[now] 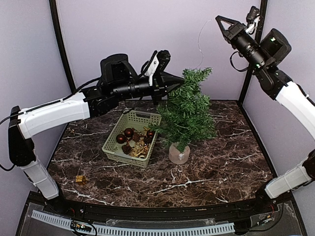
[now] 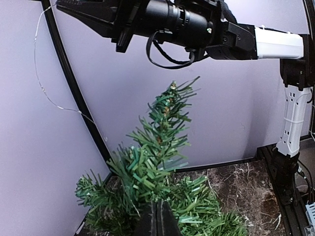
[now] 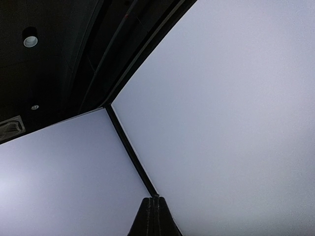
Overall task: Decorate the small christmas tree
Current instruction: Wrap the side of the string light in the gap of the branches.
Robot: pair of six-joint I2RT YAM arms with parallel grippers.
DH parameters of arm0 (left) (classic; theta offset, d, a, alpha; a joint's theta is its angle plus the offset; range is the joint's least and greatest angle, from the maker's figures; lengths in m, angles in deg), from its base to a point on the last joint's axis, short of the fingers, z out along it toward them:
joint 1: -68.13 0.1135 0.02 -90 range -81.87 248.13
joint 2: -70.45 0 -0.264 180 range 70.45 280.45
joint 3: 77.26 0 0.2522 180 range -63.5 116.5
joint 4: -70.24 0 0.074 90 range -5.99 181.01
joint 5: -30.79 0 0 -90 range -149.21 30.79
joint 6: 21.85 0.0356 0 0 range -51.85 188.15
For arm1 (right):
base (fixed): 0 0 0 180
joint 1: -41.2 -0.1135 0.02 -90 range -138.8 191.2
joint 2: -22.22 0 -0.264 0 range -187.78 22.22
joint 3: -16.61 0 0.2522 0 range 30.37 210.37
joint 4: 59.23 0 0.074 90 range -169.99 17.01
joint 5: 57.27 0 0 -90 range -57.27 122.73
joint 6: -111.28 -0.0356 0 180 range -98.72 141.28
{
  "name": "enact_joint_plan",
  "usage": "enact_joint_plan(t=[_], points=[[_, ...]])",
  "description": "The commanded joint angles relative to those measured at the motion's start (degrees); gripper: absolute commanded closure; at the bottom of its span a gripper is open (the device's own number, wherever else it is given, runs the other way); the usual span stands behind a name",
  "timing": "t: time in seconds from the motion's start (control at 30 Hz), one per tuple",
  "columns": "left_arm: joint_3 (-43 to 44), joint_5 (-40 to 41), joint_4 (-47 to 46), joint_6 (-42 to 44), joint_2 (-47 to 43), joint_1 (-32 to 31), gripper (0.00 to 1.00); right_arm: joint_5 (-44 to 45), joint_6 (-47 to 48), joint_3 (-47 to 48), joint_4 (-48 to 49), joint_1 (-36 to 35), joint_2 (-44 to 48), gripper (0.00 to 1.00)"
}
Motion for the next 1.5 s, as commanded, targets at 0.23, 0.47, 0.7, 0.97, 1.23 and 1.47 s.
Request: enact_joint_plan(t=[0.23, 0.47, 0.7, 0.97, 1.23, 1.47], points=[[2.3, -1.9, 5.7, 2.8, -0.4, -0.6, 1.0, 5.6, 2.0, 9.4, 3.2, -0.3, -6.6, 1.0], [2.7, -1.9, 7.3, 3.8, -0.4, -0.5, 1.0, 9.3, 1.4, 15.7, 3.7, -0.2, -11.3, 1.0], [3.7, -1.1, 8.6, 4.7, -0.5, -0.5, 1.0, 13.5, -0.4, 19.1, 3.9, -0.1, -15.3, 1.0], [3.3, 2.6, 7.4, 3.5, -1.0, -0.5, 1.0, 14.9, -3.0, 16.0, 4.5, 2.6, -14.6, 1.0], [1.0, 3.2, 1.4, -1.8, -3.3, -0.5, 0.74, 4.5, 0.5, 13.5, 1.4, 3.3, -8.4, 1.0], [-1.3, 4.1, -2.4, -7.3, -7.9, -0.5, 0.35, -7.6, 1.0, 15.4, -3.4, 2.3, -6.1, 1.0]])
